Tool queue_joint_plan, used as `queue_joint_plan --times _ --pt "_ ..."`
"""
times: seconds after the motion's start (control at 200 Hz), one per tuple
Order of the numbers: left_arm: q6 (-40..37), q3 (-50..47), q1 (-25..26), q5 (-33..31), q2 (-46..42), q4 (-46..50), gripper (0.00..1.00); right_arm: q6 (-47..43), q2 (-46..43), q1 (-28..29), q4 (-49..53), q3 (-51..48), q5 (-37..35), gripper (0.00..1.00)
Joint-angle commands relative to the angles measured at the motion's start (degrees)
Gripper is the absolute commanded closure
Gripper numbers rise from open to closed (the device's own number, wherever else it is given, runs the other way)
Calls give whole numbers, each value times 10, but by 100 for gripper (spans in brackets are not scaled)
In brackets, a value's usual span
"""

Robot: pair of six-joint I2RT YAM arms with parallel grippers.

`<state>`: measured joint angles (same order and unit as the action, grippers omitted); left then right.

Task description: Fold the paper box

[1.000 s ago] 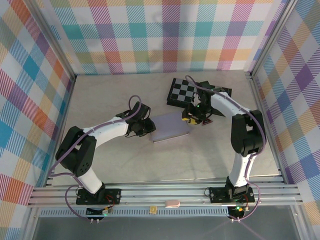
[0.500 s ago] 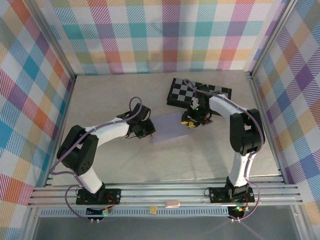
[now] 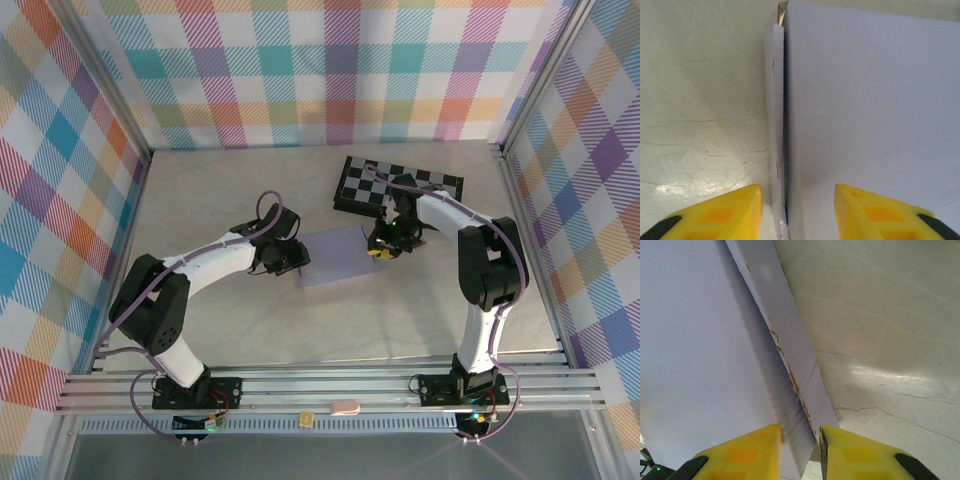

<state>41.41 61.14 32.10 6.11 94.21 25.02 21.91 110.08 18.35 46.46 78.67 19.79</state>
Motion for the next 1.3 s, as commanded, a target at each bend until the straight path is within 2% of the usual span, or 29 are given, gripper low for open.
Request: queue_joint_plan --times 0.0,0.345,0.525,0.77,0.84,1.06,1.195,1.295 --pt "-18 24 -7 -11 -19 48 56 -18 15 7 21 -2 -20 73" --pt "-21 -3 -30 20 6 10 54 -19 33 19 30 9 -39 73" --pt "-23 -14 -36 30 28 -17 57 -20 34 20 29 10 -35 73" --pt "4 -29 -33 64 58 -80 67 -25 34 19 14 7 -9 73" --pt "10 -33 -31 68 64 -86 73 -25 35 20 9 6 0 73" --pt "17 -41 -26 64 72 -108 81 -29 39 20 -5 -2 30 73" --pt "16 -43 -26 65 76 -108 91 -35 38 18 -13 -9 48 72" --pt "13 -40 -26 69 83 -104 92 -46 37 14 -14 -8 62 70"
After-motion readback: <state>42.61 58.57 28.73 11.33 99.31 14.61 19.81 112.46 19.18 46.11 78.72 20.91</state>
